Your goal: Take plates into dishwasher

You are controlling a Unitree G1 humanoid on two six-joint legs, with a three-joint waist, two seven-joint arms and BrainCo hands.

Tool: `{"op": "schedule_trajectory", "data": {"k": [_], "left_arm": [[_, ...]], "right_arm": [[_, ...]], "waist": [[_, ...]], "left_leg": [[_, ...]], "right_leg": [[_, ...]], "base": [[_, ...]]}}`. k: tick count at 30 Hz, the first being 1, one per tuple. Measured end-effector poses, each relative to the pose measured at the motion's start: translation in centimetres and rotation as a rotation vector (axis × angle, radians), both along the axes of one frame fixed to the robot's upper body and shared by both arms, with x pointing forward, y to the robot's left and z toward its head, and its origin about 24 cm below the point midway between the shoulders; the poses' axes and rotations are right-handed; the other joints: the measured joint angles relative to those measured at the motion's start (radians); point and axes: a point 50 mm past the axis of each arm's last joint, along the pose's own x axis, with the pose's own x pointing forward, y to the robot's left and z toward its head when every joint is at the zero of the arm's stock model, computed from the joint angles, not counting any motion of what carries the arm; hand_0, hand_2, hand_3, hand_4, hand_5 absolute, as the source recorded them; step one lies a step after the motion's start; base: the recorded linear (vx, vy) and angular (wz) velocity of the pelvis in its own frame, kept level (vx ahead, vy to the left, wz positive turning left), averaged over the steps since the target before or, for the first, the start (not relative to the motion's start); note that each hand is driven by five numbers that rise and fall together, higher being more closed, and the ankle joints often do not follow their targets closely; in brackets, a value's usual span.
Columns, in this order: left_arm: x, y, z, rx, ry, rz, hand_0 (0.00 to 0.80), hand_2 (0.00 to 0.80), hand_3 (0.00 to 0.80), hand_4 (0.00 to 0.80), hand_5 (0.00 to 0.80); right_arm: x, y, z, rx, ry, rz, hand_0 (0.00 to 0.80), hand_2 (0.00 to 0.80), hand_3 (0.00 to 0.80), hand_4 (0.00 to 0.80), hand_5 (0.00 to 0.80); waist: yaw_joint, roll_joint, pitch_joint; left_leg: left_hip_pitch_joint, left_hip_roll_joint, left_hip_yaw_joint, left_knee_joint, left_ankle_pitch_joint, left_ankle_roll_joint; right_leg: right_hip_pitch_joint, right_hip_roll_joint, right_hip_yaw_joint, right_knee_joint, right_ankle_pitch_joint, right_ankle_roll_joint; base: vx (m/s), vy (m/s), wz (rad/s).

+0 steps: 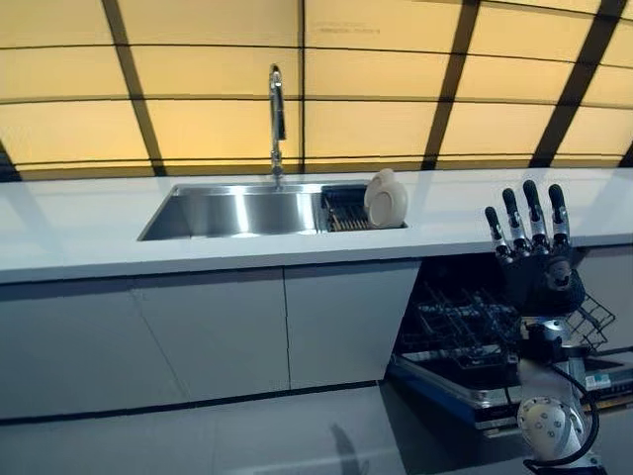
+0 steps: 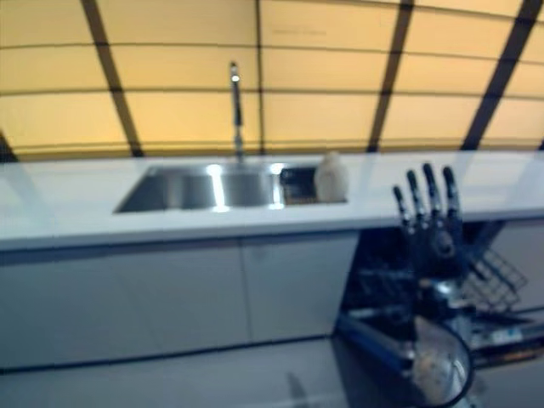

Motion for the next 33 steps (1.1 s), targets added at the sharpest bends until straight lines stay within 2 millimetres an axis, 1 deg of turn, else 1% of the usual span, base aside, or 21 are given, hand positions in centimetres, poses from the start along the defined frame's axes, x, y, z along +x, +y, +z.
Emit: {"op": "schedule_trajectory", "data": {"k": [2, 4, 5, 7, 8, 9, 10, 11, 12, 13, 14, 15, 16, 17, 18, 20, 25, 27, 30, 32, 33], "left_arm": [[-0.7, 0.1, 0.0, 0.009, 0.022, -0.025, 0.0, 0.0, 0.0, 0.0, 0.0], [-1.2, 0.0, -0.1, 0.006, 0.034, -0.022, 0.0, 0.0, 0.0, 0.0, 0.0], [-1.4, -0.1, -0.2, 0.002, 0.036, -0.02, 0.0, 0.0, 0.0, 0.0, 0.0], [-1.2, 0.1, -0.1, 0.011, 0.032, -0.022, 0.0, 0.0, 0.0, 0.0, 0.0], [-1.3, 0.2, -0.1, 0.015, 0.032, -0.021, 0.0, 0.0, 0.0, 0.0, 0.0], [-1.3, 0.4, 0.0, 0.02, 0.033, -0.021, 0.0, 0.0, 0.0, 0.0, 0.0], [-1.2, 0.5, 0.0, 0.023, 0.031, -0.022, 0.0, 0.0, 0.0, 0.0, 0.0], [-1.0, 0.8, 0.1, 0.029, 0.025, -0.023, 0.0, 0.0, 0.0, 0.0, 0.0], [-0.7, 0.6, 0.1, 0.026, 0.017, -0.025, 0.0, 0.0, 0.0, 0.0, 0.0], [-0.3, 0.2, 0.0, 0.014, 0.007, -0.027, 0.0, 0.0, 0.0, 0.0, 0.0], [-0.1, -0.3, -0.1, 0.003, 0.001, -0.027, 0.0, 0.0, 0.0, 0.0, 0.0], [-0.1, -0.6, -0.1, -0.007, 0.001, -0.029, 0.0, 0.0, 0.0, 0.0, 0.0], [-0.2, -0.6, -0.2, -0.008, 0.003, -0.03, 0.0, 0.0, 0.0, 0.0, 0.0], [-0.6, -0.7, -0.2, -0.008, 0.015, -0.031, 0.0, 0.0, 0.0, 0.0, 0.0], [-0.9, -0.5, -0.2, -0.005, 0.021, -0.022, 0.0, 0.0, 0.0, 0.0, 0.0], [-0.9, -0.4, -0.2, -0.003, 0.019, -0.021, 0.0, 0.0, 0.0, 0.0, 0.0], [-1.1, -0.4, -0.2, -0.005, 0.009, -0.024, 0.0, 0.0, 0.0, 0.0, 0.0], [-1.3, -0.4, -0.2, -0.005, 0.01, -0.023, 0.0, 0.0, 0.0, 0.0, 0.0], [-1.9, -0.3, -0.1, -0.006, -0.001, -0.027, 0.0, 0.0, 0.0, 0.0, 0.0], [-1.6, -0.6, -0.1, -0.016, -0.027, -0.034, 0.0, 0.0, 0.0, 0.0, 0.0], [-1.6, -0.6, -0.1, -0.017, -0.028, -0.034, 0.0, 0.0, 0.0, 0.0, 0.0]], "right_arm": [[0.1, -0.1, -0.1, 0.011, 0.017, -0.014, 0.0, 0.0, 0.0, 0.0, 0.0], [0.2, -0.2, -0.1, 0.021, 0.03, -0.024, 0.0, 0.0, 0.0, 0.0, 0.0], [0.2, -0.2, -0.1, 0.025, 0.033, -0.029, 0.0, 0.0, 0.0, 0.0, 0.0], [0.2, -0.3, 0.0, 0.027, 0.035, -0.036, 0.0, 0.0, 0.0, 0.0, 0.0], [0.2, -0.4, 0.0, 0.028, 0.034, -0.038, 0.0, 0.0, 0.0, 0.0, 0.0], [0.2, -0.4, 0.0, 0.029, 0.034, -0.041, 0.0, 0.0, 0.0, 0.0, 0.0], [0.2, -0.5, 0.0, 0.03, 0.034, -0.045, 0.0, 0.0, 0.0, 0.0, 0.0], [0.1, -0.8, 0.1, 0.034, 0.035, -0.06, 0.0, 0.0, 0.0, 0.0, 0.0], [0.2, -1.1, 0.0, 0.037, 0.043, -0.071, 0.0, 0.0, 0.0, 0.0, 0.0], [0.2, -1.8, -0.4, 0.048, 0.065, -0.104, 0.0, 0.0, 0.0, 0.0, 0.0], [0.2, -2.3, -0.5, 0.04, 0.079, -0.125, 0.0, 0.0, 0.0, 0.0, 0.0], [0.0, -2.5, -0.4, 0.018, 0.086, -0.131, 0.0, 0.0, 0.0, 0.0, 0.0], [0.0, -2.5, -0.4, 0.015, 0.091, -0.131, 0.0, 0.0, 0.0, 0.0, 0.0], [0.0, -2.5, -0.4, 0.013, 0.091, -0.128, 0.0, 0.0, 0.0, 0.0, 0.0], [0.0, -2.5, -0.4, 0.014, 0.092, -0.128, 0.0, 0.0, 0.0, 0.0, 0.0], [0.0, -2.5, -0.4, 0.013, 0.093, -0.128, 0.0, 0.0, 0.0, 0.0, 0.0], [0.4, -1.9, -0.6, 0.01, 0.123, -0.095, 0.0, 0.0, 0.0, 0.0, 0.0], [0.8, -1.5, -0.5, 0.005, 0.132, -0.071, 0.0, 0.0, 0.0, 0.0, 0.0], [1.3, -0.6, -0.3, -0.004, 0.139, -0.03, 0.0, 0.0, 0.0, 0.0, 0.0], [1.6, -0.4, 0.2, -0.011, 0.119, -0.024, 0.0, 0.0, 0.0, 0.0, 0.0], [1.7, -0.2, 0.3, -0.013, 0.116, -0.02, 0.0, 0.0, 0.0, 0.0, 0.0]], "waist": [[-0.002, -0.022, -0.01], [-0.005, -0.034, -0.013], [-0.006, -0.039, -0.012], [-0.018, -0.051, -0.004], [-0.026, -0.056, -0.002], [-0.033, -0.064, -0.001], [-0.037, -0.069, -0.001], [-0.043, -0.092, -0.004], [-0.05, -0.091, 0.0], [-0.065, -0.085, 0.003], [-0.066, -0.073, 0.013], [-0.069, -0.056, 0.017], [-0.069, -0.056, 0.017], [-0.063, -0.053, 0.016], [-0.061, -0.052, 0.014], [-0.06, -0.052, 0.015], [-0.06, -0.052, 0.015], [-0.061, -0.049, 0.013], [-0.059, -0.046, -0.005], [-0.059, -0.034, -0.014], [-0.057, -0.033, -0.014]], "left_leg": [[0.005, -0.013, 0.0, 0.0, 0.007, 0.002], [0.017, -0.013, 0.0, 0.001, 0.01, 0.006], [0.02, -0.012, -0.001, 0.004, 0.017, 0.015], [0.031, -0.007, -0.004, 0.011, 0.024, 0.025], [0.031, -0.006, -0.011, 0.012, 0.025, 0.026], [0.033, -0.006, -0.023, 0.013, 0.024, 0.024], [0.033, -0.006, -0.034, 0.012, 0.023, 0.018], [0.034, -0.007, -0.055, 0.014, 0.025, -0.025], [0.036, 0.0, -0.067, 0.015, 0.027, -0.04], [0.043, 0.018, -0.059, 0.04, 0.023, -0.052], [0.048, 0.027, -0.041, 0.1, -0.012, -0.073], [0.064, 0.044, -0.04, 0.092, -0.046, -0.09], [0.08, 0.048, -0.045, 0.075, -0.041, -0.091], [0.108, 0.058, -0.05, 0.046, -0.035, -0.1], [0.11, 0.068, -0.063, 0.039, -0.037, -0.107], [0.112, 0.077, -0.069, 0.031, -0.03, -0.122], [0.152, 0.092, -0.083, -0.01, -0.029, -0.129], [0.175, 0.103, -0.085, -0.024, -0.034, -0.137], [0.184, 0.133, -0.086, -0.015, -0.051, -0.16], [0.171, 0.158, -0.085, 0.01, -0.061, -0.177], [0.166, 0.159, -0.087, 0.026, -0.065, -0.183]], "right_leg": [[0.016, -0.009, 0.0, -0.073, -0.004, 0.01], [0.027, -0.004, -0.004, -0.148, 0.0, 0.017], [0.024, -0.003, -0.013, -0.197, 0.007, 0.028], [0.023, -0.003, -0.021, -0.265, 0.014, 0.038], [0.025, -0.004, -0.028, -0.305, 0.02, 0.049], [0.029, -0.006, -0.027, -0.335, 0.022, 0.052], [0.037, -0.005, -0.027, -0.349, 0.022, 0.052], [0.06, -0.003, -0.026, -0.381, 0.034, 0.058], [0.07, 0.007, -0.028, -0.389, 0.055, 0.065], [0.088, 0.029, -0.031, -0.388, 0.058, 0.064], [0.106, 0.039, -0.038, -0.369, 0.06, 0.061], [0.117, 0.054, -0.041, -0.334, 0.071, 0.044], [0.12, 0.058, -0.041, -0.322, 0.064, 0.014], [0.133, 0.071, -0.042, -0.319, 0.053, -0.014], [0.14, 0.082, -0.042, -0.318, 0.046, -0.028], [0.142, 0.091, -0.051, -0.313, 0.041, -0.041], [0.147, 0.1, -0.055, -0.29, 0.0, -0.039], [0.147, 0.108, -0.055, -0.271, -0.023, -0.04], [0.147, 0.14, -0.053, -0.261, -0.042, -0.058], [0.144, 0.17, -0.055, -0.253, -0.053, -0.075], [0.141, 0.17, -0.052, -0.25, -0.057, -0.079]], "base": [[0.174, -0.077, -0.16], [0.189, -0.089, -0.27], [0.197, -0.092, -0.27], [0.21, -0.101, -0.16], [0.218, -0.116, 0.02], [0.286, -0.162, 0.1], [0.26, -0.153, 0.28], [0.239, -0.144, 0.39], [0.259, -0.156, 0.72], [0.329, -0.216, 0.77], [0.366, -0.256, 0.86], [0.268, -0.203, 0.57], [0.317, -0.252, 0.36], [0.287, -0.228, 0.18], [0.311, -0.247, 0.11], [0.306, -0.219, 0.14], [0.298, -0.21, 0.02], [0.32, -0.267, -0.1], [0.199, -0.185, -0.13], [0.132, -0.154, -0.04], [0.071, -0.112, -0.04]]}}
